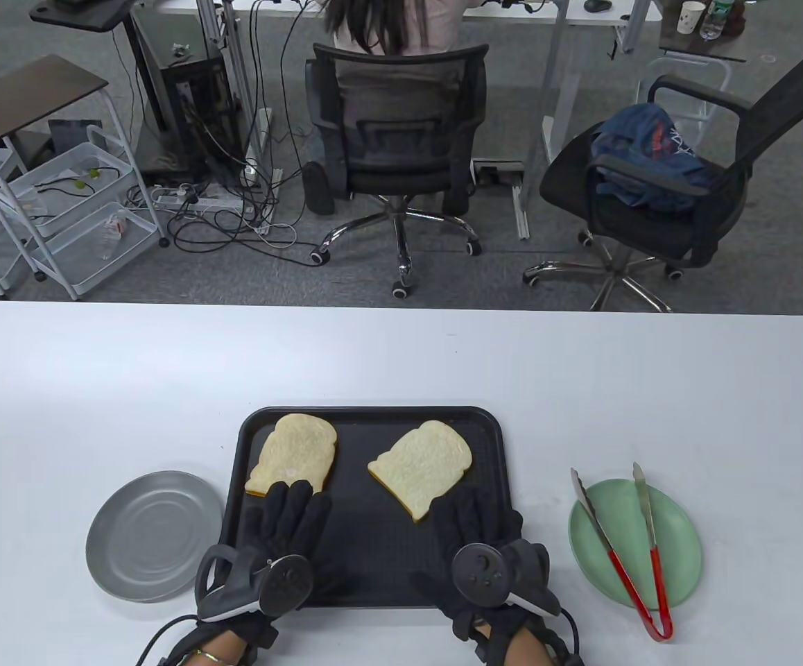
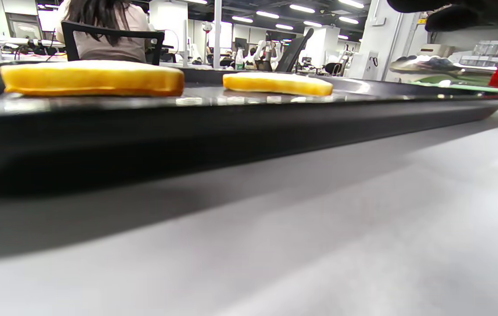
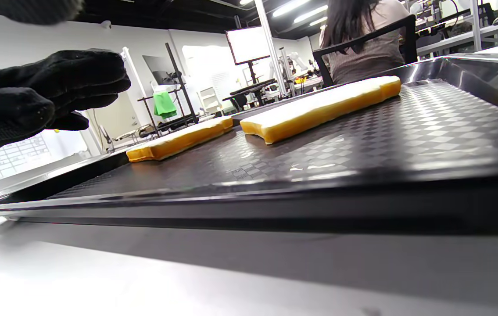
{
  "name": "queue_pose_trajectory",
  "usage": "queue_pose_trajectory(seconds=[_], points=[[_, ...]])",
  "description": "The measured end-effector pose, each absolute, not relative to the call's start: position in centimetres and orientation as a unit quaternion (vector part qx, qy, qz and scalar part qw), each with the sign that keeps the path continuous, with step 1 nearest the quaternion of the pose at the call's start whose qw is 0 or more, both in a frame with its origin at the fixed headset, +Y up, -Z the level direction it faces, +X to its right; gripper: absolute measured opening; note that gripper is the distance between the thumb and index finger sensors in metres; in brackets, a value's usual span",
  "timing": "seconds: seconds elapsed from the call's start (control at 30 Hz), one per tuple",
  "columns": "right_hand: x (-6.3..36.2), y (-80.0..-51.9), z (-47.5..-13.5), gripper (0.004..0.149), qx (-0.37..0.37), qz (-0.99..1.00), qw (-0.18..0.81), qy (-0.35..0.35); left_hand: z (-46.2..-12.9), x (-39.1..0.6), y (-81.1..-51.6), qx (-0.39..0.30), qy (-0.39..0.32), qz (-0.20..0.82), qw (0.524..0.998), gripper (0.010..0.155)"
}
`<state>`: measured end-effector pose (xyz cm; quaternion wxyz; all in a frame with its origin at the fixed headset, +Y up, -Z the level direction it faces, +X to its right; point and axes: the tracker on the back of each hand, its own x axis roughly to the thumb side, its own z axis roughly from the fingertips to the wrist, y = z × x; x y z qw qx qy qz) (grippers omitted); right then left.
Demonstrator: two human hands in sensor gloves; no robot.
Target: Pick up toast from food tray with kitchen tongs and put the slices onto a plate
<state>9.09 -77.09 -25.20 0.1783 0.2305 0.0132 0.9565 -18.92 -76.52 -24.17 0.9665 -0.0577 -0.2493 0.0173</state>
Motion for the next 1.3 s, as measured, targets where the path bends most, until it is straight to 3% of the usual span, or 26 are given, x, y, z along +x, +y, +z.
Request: queue_pose_trajectory(seconds=[1.3], points=[[9.31, -77.02, -25.18, 0.099, 0.226, 0.957, 0.180, 0.027, -24.49, -19.37, -76.95, -0.066, -0.245, 0.017, 0.967, 0.094]])
